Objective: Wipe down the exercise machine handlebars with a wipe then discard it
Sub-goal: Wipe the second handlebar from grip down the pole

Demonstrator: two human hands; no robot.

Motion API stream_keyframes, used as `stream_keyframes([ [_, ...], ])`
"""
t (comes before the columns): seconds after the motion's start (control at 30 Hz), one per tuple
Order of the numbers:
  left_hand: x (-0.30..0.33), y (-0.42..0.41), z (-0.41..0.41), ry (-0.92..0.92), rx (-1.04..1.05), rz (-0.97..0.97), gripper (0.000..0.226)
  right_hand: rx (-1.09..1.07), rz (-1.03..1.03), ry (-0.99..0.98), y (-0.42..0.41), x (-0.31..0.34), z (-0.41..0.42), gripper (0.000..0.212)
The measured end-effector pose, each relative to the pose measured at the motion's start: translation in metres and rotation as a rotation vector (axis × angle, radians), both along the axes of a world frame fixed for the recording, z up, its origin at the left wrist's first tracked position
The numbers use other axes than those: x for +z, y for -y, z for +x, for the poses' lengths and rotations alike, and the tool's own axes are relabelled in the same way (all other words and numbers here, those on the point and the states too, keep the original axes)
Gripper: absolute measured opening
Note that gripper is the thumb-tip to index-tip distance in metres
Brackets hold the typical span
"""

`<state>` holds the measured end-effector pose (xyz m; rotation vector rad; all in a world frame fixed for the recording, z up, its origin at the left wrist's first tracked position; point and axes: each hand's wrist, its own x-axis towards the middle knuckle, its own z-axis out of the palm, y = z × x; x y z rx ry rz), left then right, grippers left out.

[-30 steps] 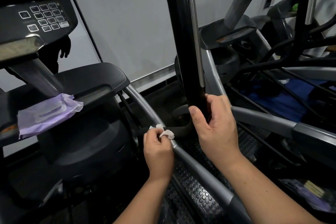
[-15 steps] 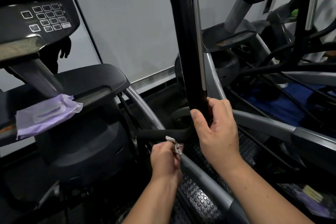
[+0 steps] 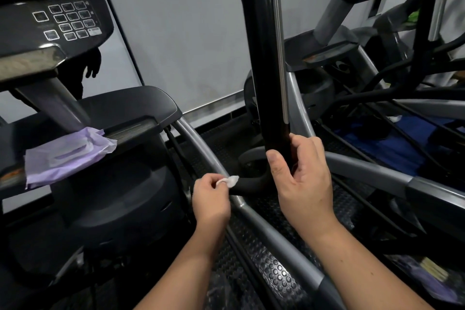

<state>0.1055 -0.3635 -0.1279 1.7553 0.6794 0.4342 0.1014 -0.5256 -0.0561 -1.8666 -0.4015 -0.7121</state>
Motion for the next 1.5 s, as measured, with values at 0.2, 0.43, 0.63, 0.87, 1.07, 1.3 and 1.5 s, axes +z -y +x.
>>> stream_keyframes([
  [0.2, 0.005, -0.017, 0.003, 0.015, -0.177, 0.211, 0.02, -0.003, -0.008, 0.004, 0.0, -0.001, 0.0, 0.026],
  [0.43, 0.018, -0.016, 0.014, -0.102, -0.388, 0.291, 0.019, -0.01, -0.012, 0.012, 0.0, -0.002, 0.0, 0.026],
  [0.63, 0.032, -0.014, 0.026, -0.224, -0.511, 0.435, 0.021, 0.004, -0.015, 0.016, 0.0, 0.0, 0.0, 0.022],
  [0.87, 0.018, -0.026, 0.026, -0.278, -0.391, 0.468, 0.017, 0.023, -0.008, 0.004, 0.001, 0.0, -0.001, 0.022],
  [1.07, 0.023, -0.006, 0.016, -0.155, -0.445, 0.39, 0.016, 0.013, 0.009, 0.005, -0.001, -0.001, -0.001, 0.021],
  [1.3, 0.019, -0.012, 0.017, -0.258, -0.296, 0.35, 0.013, 0.034, 0.025, -0.035, 0.0, 0.003, -0.004, 0.022],
  [1.5, 0.02, -0.005, 0.009, -0.161, -0.363, 0.319, 0.019, -0.02, 0.029, -0.041, -0.006, 0.002, -0.008, 0.028],
])
